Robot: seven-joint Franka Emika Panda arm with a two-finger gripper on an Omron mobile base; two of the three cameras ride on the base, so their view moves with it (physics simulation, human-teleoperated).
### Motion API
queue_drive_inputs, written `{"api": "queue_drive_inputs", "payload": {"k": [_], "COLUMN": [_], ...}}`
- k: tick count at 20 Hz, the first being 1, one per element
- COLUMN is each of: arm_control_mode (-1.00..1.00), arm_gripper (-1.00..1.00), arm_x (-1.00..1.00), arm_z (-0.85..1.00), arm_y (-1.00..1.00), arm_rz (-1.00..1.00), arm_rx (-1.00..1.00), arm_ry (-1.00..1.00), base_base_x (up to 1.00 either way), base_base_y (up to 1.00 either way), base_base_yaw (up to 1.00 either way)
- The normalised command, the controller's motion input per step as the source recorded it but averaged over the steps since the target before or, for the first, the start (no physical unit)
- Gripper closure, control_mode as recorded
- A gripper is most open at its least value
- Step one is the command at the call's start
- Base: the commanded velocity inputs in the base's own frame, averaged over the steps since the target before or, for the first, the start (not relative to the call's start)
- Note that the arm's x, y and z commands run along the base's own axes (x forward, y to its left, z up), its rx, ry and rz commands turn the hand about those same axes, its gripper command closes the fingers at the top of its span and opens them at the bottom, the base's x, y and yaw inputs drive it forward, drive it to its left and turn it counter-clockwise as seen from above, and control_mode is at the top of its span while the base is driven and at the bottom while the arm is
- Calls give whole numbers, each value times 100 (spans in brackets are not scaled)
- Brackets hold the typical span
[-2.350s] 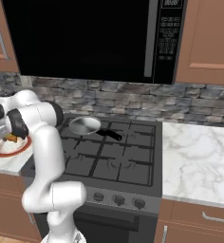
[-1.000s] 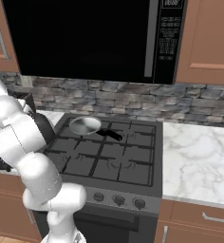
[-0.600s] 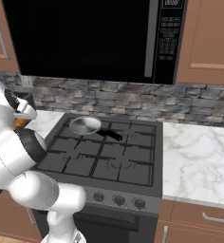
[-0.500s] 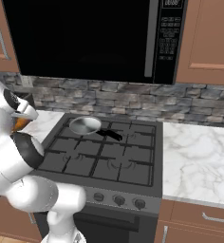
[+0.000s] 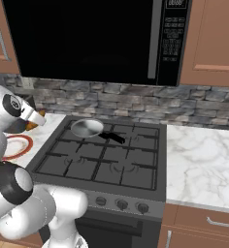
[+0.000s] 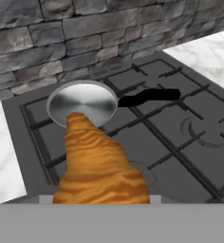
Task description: Pick the croissant and place it on the pan. Then turn on the stove to warm the croissant.
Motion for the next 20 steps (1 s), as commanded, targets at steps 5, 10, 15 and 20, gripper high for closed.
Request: {"api": "queue_drive_inputs", "payload": {"k": [5,10,15,20], "arm_control_mode": [-100,-100,-100,-100], "arm_gripper": [100,100,100,100], "arm_x": [-1,2,11,15], "arm_z": [10,12,0,0], "arm_y": [-62,-38,-16,-10], "arm_rz": [-17,-3,1,11], "arm_rx": [6,12,13,13], "arm_ry": [-10,-1,0,0], "base_base_x": [0,0,0,0], "base_base_y": [0,0,0,0], "base_base_yaw": [0,0,0,0]}}
